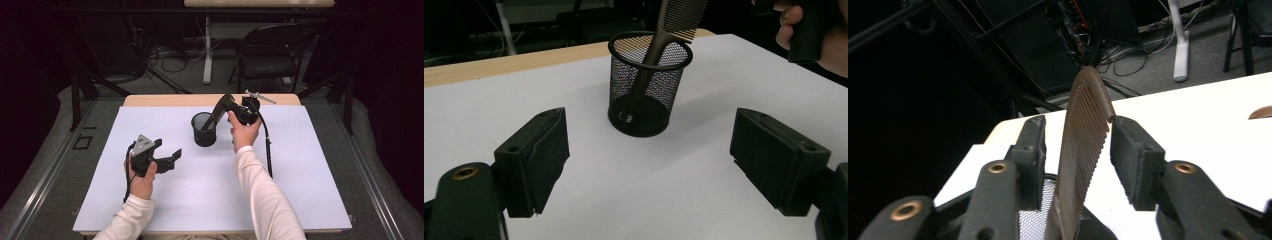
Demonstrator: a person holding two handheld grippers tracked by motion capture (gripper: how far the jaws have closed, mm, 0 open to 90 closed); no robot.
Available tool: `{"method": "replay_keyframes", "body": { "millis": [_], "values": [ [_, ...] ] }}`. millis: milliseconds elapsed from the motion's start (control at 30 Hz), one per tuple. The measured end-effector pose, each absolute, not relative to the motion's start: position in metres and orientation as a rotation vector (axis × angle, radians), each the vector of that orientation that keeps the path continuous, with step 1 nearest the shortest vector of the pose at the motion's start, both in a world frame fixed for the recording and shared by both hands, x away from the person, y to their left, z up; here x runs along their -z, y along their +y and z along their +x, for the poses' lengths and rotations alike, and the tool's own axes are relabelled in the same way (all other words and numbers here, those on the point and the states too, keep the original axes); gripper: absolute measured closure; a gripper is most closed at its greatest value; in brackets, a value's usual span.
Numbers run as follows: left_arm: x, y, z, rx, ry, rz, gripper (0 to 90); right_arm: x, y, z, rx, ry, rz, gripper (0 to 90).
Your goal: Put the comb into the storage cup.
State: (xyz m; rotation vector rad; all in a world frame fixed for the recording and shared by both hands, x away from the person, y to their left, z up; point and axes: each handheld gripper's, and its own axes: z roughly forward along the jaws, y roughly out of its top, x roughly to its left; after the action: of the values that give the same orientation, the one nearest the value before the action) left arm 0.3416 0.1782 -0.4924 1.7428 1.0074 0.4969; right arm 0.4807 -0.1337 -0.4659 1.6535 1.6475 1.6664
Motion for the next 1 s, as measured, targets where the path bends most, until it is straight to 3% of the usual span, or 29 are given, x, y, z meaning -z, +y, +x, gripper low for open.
{"method": "replay_keyframes", "body": {
  "millis": [500,633,1000],
  "values": [
    [0.493,0.178,0.342,-0.496,1.011,1.744,16.2,0.463,-0.137,0.473,-1.635,1.738,1.565,42.6],
    [0.493,0.178,0.342,-0.493,1.012,1.742,16.2,0.462,-0.136,0.47,-1.579,1.723,1.55,33.4],
    [0.493,0.179,0.342,-0.492,1.013,1.739,16.2,0.461,-0.14,0.467,-1.503,1.776,1.517,25.0]
  ]
}}
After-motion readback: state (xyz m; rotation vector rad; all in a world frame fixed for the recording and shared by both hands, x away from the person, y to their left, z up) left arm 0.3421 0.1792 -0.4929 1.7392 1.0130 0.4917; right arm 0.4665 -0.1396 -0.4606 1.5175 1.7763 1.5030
